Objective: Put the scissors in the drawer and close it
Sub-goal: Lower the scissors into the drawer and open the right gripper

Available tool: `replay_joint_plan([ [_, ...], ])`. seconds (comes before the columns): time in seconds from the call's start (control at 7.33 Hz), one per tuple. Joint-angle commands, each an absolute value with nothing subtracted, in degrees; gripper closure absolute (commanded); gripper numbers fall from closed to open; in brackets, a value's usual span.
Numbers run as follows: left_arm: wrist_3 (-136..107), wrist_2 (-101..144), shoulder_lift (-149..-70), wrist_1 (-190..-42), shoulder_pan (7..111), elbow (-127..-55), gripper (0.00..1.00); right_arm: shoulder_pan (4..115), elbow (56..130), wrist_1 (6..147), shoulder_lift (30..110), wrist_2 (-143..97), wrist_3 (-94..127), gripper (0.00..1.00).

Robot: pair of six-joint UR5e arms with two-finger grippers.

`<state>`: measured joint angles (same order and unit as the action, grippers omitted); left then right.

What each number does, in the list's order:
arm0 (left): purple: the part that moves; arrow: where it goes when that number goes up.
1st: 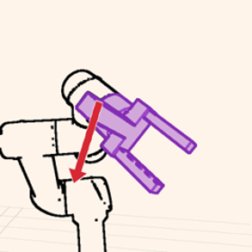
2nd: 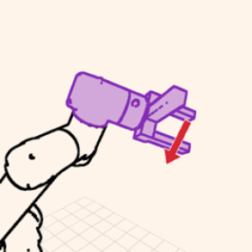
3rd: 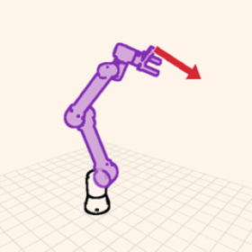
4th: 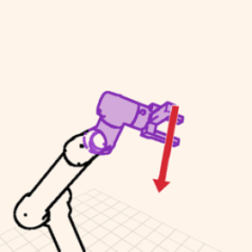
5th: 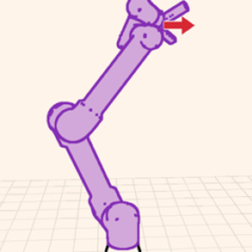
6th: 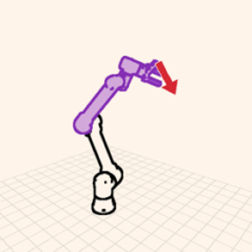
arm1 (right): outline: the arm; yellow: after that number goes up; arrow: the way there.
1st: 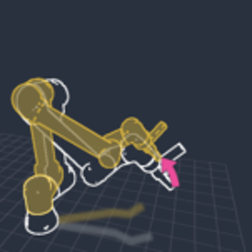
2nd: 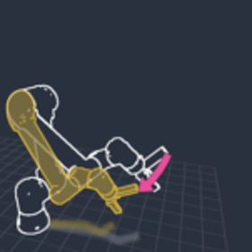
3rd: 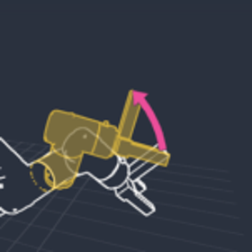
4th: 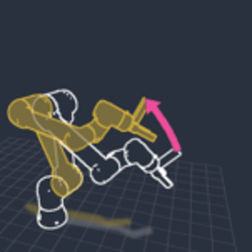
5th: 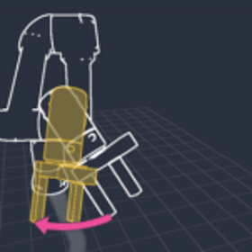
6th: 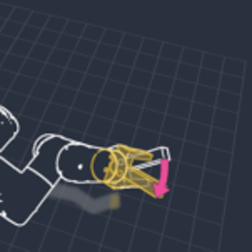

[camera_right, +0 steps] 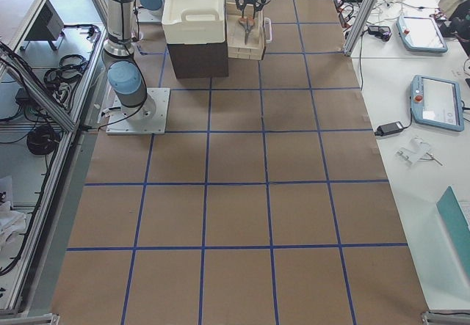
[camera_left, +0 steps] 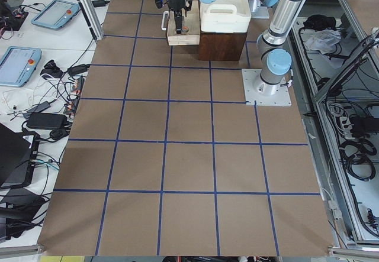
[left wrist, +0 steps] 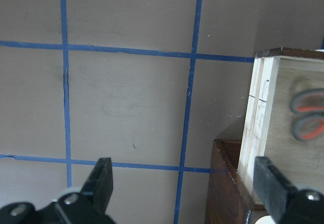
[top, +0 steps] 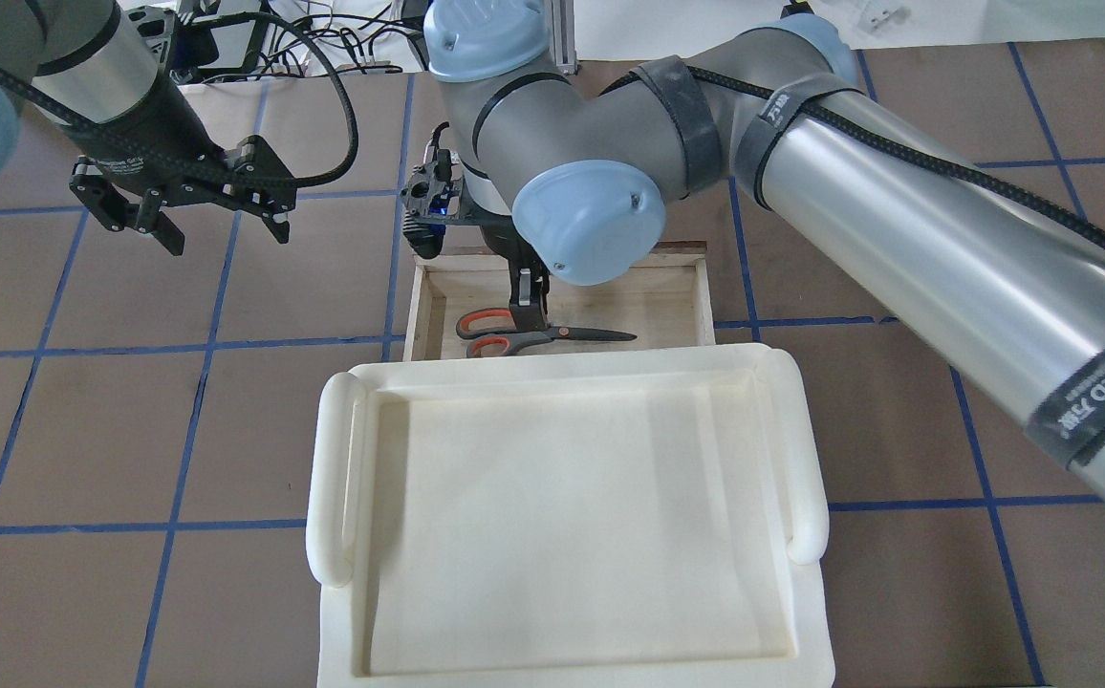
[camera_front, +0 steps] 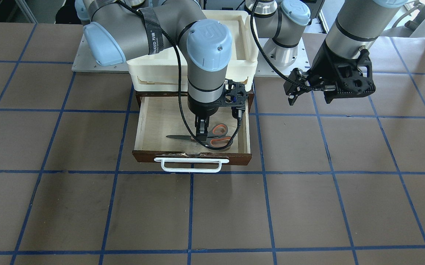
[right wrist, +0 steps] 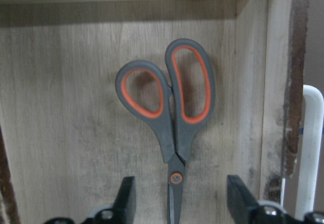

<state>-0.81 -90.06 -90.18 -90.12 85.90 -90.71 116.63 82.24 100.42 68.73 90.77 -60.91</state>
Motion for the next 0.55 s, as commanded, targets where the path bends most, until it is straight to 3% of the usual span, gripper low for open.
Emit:
replay_joint_plan([
  [0.0,-0.8,-89.6,-90.3,-90.3,85.5,-90.7,0.00,116.5,82.2,100.8,69.4,91.7,-60.6,0.00],
  [0.41,-0.7,-90.2,-91.1,-89.5,85.1,-90.6,0.00,106.1,82.4,100.9,76.6,91.8,-50.0,0.00],
])
